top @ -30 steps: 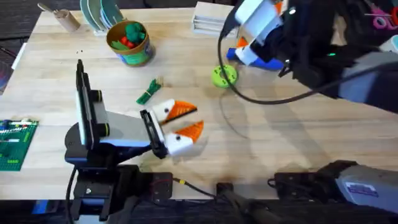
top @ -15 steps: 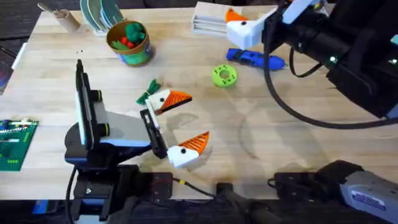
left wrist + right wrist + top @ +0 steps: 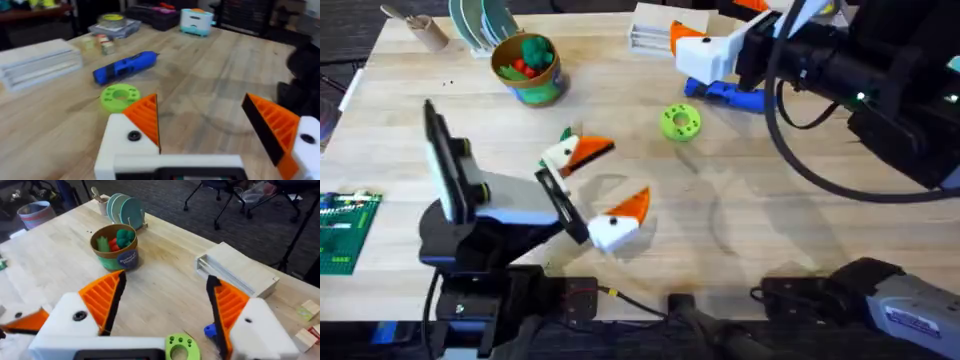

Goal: Pick up the gripper from the table and insert it into the empty holder that is missing its gripper. Then pick up a screw, insert it into the mounting hole, and use the screwdriver to tighten it. Finally, clean up the table by picking up the vegetable and placing it into the bucket.

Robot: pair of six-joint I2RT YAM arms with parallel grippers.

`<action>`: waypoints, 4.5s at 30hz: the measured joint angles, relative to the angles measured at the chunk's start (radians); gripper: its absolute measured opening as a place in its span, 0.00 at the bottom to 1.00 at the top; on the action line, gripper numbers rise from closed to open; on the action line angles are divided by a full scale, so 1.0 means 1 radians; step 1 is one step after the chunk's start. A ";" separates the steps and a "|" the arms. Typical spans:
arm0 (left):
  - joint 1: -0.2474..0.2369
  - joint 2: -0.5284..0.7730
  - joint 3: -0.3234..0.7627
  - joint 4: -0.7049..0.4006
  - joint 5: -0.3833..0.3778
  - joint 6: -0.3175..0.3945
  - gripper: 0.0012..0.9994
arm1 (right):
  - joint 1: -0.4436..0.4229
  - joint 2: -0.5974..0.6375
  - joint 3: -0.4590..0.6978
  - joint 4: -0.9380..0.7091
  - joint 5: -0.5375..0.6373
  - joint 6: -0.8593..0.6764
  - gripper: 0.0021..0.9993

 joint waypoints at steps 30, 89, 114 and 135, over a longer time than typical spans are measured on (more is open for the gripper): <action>0.000 0.837 0.844 -0.883 -0.841 0.180 0.99 | 0.000 0.000 0.000 0.000 -0.004 0.004 0.99; -0.007 1.476 1.300 -0.724 -0.966 0.302 0.01 | 0.000 0.000 0.000 0.000 -0.029 0.008 0.99; 0.092 1.682 1.337 -0.488 -1.090 0.112 0.01 | 0.000 0.000 0.000 0.000 -0.029 0.008 0.99; 0.060 1.402 1.337 -0.676 -1.092 0.116 0.99 | 0.000 -0.106 0.000 -0.039 -0.029 0.008 1.00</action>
